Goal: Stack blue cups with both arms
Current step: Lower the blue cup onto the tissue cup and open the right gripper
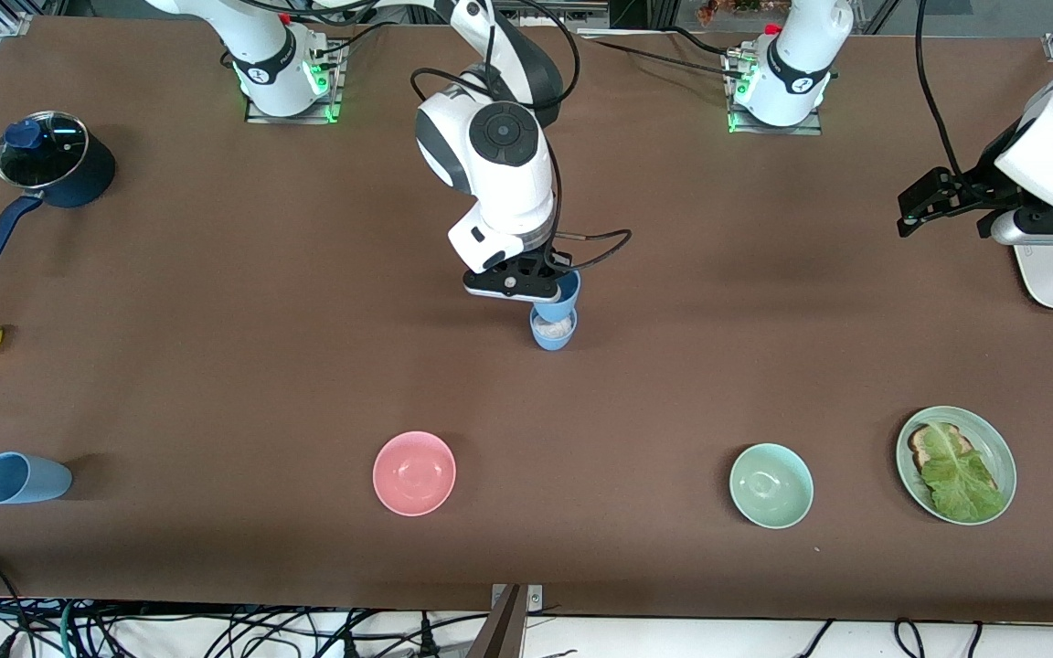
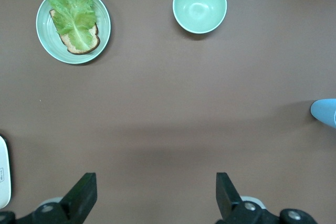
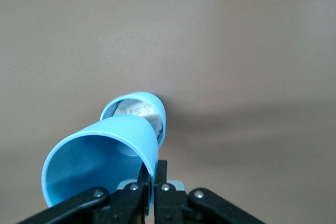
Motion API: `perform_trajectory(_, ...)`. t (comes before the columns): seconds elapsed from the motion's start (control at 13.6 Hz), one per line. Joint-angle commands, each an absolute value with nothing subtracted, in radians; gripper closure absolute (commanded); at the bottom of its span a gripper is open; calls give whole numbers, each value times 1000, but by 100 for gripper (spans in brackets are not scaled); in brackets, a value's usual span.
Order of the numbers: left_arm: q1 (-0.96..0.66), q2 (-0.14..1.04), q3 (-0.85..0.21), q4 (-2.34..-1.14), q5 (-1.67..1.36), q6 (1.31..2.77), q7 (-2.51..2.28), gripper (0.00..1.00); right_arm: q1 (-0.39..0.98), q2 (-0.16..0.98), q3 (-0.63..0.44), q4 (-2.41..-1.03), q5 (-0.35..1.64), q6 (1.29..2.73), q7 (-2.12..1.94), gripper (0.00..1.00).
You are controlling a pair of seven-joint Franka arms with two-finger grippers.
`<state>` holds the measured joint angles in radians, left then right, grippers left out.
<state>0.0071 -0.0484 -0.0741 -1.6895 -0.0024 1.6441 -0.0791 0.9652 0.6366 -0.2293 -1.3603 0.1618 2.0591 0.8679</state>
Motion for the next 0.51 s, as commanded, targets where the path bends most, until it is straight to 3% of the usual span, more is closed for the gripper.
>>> perform_trajectory(0.0,8,-43,-74,-1666,-20,1624,-89,0,977,666,-239,-1324,173,2057,881,100)
perform_trajectory(0.07,8,-43,-74,-1666,-18,1624,-90,0,974,666,-239,-1324,175,2057,876,92)
perform_trajectory(0.15,8,-43,-75,-1666,-18,1624,-91,0,970,660,-239,-1324,175,2056,870,78)
perform_trajectory(0.22,8,-43,-75,-1666,-18,1623,-91,0,960,654,-239,-1324,178,2051,865,59)
perform_trajectory(0.44,8,-43,-74,-1666,-18,1623,-89,0,924,621,-242,-1324,183,2043,859,15)
